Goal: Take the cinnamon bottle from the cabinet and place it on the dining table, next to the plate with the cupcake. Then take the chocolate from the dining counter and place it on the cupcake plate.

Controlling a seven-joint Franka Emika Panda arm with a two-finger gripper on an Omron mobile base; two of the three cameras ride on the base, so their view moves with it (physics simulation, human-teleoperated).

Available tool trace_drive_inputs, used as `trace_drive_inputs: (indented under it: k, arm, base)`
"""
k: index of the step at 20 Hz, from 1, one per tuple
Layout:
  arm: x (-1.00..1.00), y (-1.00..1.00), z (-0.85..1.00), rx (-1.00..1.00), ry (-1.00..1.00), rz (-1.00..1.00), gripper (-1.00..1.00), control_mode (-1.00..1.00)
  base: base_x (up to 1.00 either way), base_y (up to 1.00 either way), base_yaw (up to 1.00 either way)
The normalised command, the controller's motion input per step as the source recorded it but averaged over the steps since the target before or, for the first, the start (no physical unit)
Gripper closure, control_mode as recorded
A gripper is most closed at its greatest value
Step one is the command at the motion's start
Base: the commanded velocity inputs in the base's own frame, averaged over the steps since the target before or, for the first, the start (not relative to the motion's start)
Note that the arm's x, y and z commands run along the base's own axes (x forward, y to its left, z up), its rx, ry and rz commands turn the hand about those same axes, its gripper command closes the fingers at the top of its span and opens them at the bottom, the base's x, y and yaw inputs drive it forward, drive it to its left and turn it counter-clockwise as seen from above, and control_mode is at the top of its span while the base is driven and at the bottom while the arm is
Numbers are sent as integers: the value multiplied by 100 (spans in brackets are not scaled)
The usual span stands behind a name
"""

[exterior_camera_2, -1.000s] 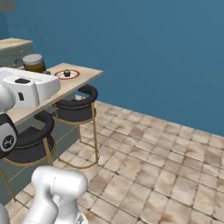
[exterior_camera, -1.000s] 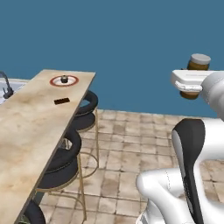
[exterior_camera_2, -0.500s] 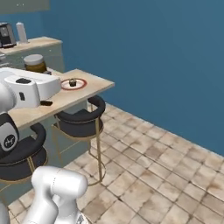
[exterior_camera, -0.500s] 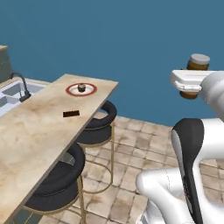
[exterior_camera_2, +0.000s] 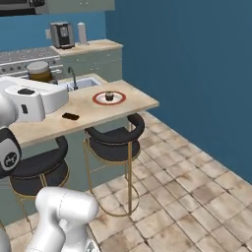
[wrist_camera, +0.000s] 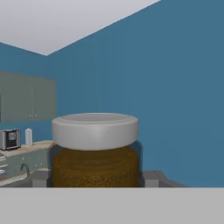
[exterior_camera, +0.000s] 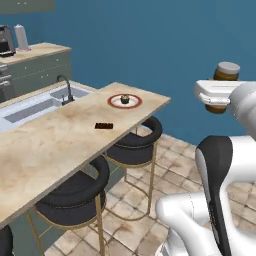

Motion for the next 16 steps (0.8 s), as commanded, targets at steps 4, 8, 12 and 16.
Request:
trace_drive_inputs:
  k: [4,8,12,16]
  arm:
    - [0,0,0,0,0,0,100,100]
    - [0,0,0,0,0,0,100,100]
    - [0,0,0,0,0,0,100,100]
    - [0,0,0,0,0,0,100,100]
  base:
    - [13,-48,55]
    - [15,-57,52]
    - [17,-71,47]
    - [17,-79,44]
